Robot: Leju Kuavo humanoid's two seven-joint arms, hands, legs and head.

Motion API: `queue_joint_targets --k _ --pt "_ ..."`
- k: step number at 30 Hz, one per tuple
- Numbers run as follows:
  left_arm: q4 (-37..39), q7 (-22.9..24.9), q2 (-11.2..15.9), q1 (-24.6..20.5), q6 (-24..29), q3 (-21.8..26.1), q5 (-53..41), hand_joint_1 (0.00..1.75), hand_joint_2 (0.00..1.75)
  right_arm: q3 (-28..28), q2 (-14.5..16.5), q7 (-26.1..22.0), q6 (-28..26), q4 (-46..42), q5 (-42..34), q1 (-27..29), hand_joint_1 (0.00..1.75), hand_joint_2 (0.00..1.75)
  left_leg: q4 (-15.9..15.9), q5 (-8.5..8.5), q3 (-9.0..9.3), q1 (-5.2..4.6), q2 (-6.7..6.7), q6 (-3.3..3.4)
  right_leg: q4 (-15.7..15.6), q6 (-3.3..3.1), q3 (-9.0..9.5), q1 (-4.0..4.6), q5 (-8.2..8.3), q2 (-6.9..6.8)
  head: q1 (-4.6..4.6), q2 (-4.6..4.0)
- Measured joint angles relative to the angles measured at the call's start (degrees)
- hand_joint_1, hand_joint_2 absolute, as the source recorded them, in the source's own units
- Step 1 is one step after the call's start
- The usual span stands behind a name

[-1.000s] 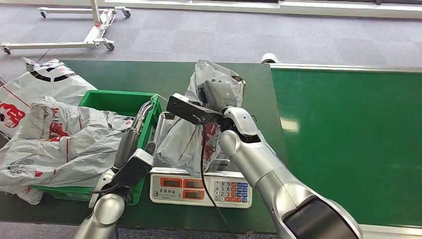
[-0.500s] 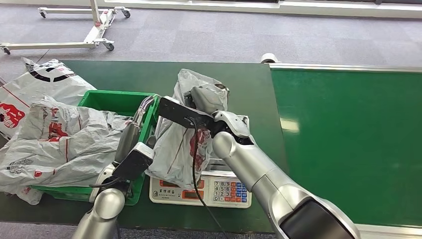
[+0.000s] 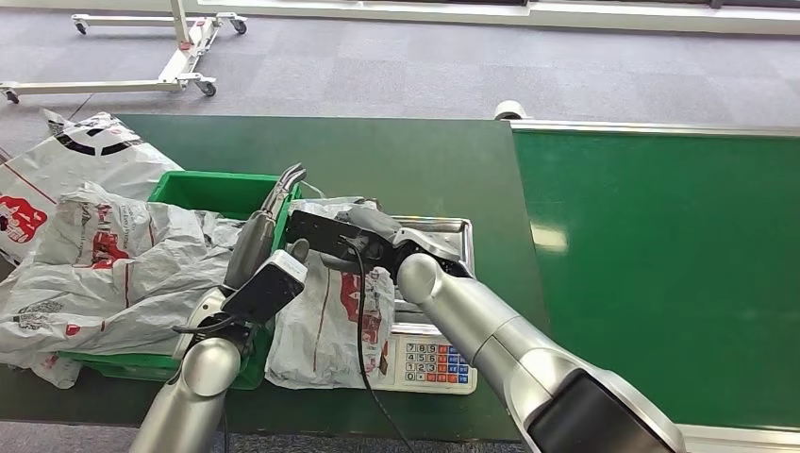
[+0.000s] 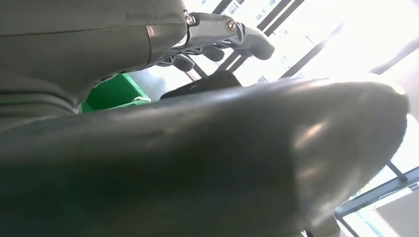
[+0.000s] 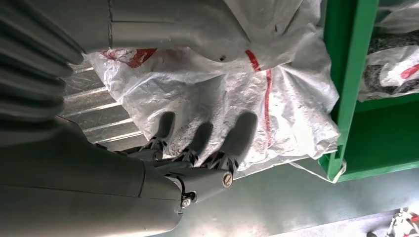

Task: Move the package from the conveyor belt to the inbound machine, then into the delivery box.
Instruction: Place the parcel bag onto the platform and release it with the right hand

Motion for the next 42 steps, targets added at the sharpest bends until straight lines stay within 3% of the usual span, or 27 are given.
queue_joint_targets --k 12,15,18,20,22,23,26,27,30,33,37,42 --pt "0.7 0.4 0.0 -0.3 0.6 -0.4 -0.9 0.00 0.00 0.6 -0.1 0.3 -2.0 1.3 1.9 -0.7 0.00 0.00 0.0 0.00 -0.01 0.00 0.00 -0.01 0.0 0.00 -0.02 0.01 0.00 0.01 0.00 0.00" --pt "0.5 1.2 0.1 -0.3 3.9 -0.6 -5.5 0.00 0.00 1.5 -0.4 3.3 -9.0 0.6 8.9 -0.9 0.00 0.00 0.0 0.01 -0.01 0.00 0.00 -0.02 0.0 0.00 -0.02 0.01 0.00 0.00 -0.01 0.00" --pt "-0.1 2.1 0.2 -0.2 7.2 -1.0 -9.7 0.00 0.00 1.8 -1.4 8.4 -12.7 -1.0 16.3 -1.6 0.00 0.00 0.0 0.02 -0.02 0.00 0.00 -0.02 0.0 0.00 -0.02 0.00 0.01 0.00 -0.01 0.00" --pt "-0.5 3.8 0.3 -0.2 9.3 -1.1 -13.4 0.00 0.00 2.0 -2.8 14.0 -17.4 -2.8 25.7 -2.5 0.00 0.00 0.0 0.02 -0.04 0.00 -0.01 -0.01 0.0 0.00 -0.03 -0.01 0.02 -0.02 -0.01 0.00" --pt "-0.9 5.4 0.6 -0.1 11.0 -1.2 -18.4 0.00 0.00 2.0 -5.2 19.0 -22.1 -6.7 40.7 -3.7 0.00 0.00 0.0 0.03 -0.06 0.00 -0.02 -0.01 0.0 0.01 -0.06 -0.01 0.03 -0.04 0.00 0.00" --pt "-1.0 6.1 0.8 -0.1 11.9 -1.3 -21.3 0.00 0.00 1.8 -6.7 20.0 -23.3 -9.5 48.9 -4.2 0.00 0.44 0.1 0.03 -0.07 0.00 -0.02 -0.01 0.0 0.01 -0.07 -0.01 0.03 -0.04 0.01 0.00" --pt "-0.3 8.1 2.1 -1.1 15.1 -1.9 -30.1 0.00 1.31 0.3 -12.3 17.8 -25.2 -18.6 67.2 -4.8 0.00 1.75 0.1 0.02 -0.07 -0.02 -0.06 -0.01 0.0 0.01 -0.08 -0.02 0.03 -0.08 -0.01 0.00" --pt "0.3 9.0 2.8 -1.8 16.3 -2.3 -32.9 0.00 1.75 -0.2 -14.6 16.3 -26.2 -21.5 69.6 -4.8 0.00 1.75 0.1 0.02 -0.08 -0.02 -0.12 0.00 0.0 0.01 -0.06 -0.01 0.03 -0.15 -0.01 0.00" --pt "2.8 11.9 5.7 -4.0 20.0 -3.4 -40.8 0.00 1.75 -1.1 -22.9 12.1 -29.0 -29.6 70.5 -4.9 0.00 1.75 0.2 0.03 -0.10 -0.02 -0.28 0.01 0.0 0.02 0.00 -0.01 0.03 -0.31 0.00 0.00" --pt "5.4 13.5 9.7 -6.0 22.9 -4.1 -44.8 0.00 1.75 -3.2 -33.7 8.5 -26.8 -37.9 68.0 -2.8 0.00 1.75 0.2 0.02 -0.04 -0.01 -0.38 0.03 -0.1 0.05 0.13 0.01 0.03 -0.39 -0.02 0.00" --pt "8.9 12.7 14.6 -8.1 23.1 -4.5 -44.7 0.00 1.75 -9.4 -48.4 5.7 -25.6 -47.7 62.9 5.1 0.00 1.75 0.2 -0.03 -0.06 -0.01 -0.55 0.09 -0.1 0.09 0.20 -0.07 0.03 -0.55 -0.03 0.00" --pt "13.5 12.2 18.5 -9.8 20.0 -6.0 -43.1 0.00 1.75 -18.9 -61.1 4.8 -19.6 -59.0 56.3 16.6 0.00 1.75 0.2 -0.11 -0.13 -0.03 -0.43 0.17 -0.1 0.14 0.10 -0.11 0.00 -0.47 -0.03 0.00"
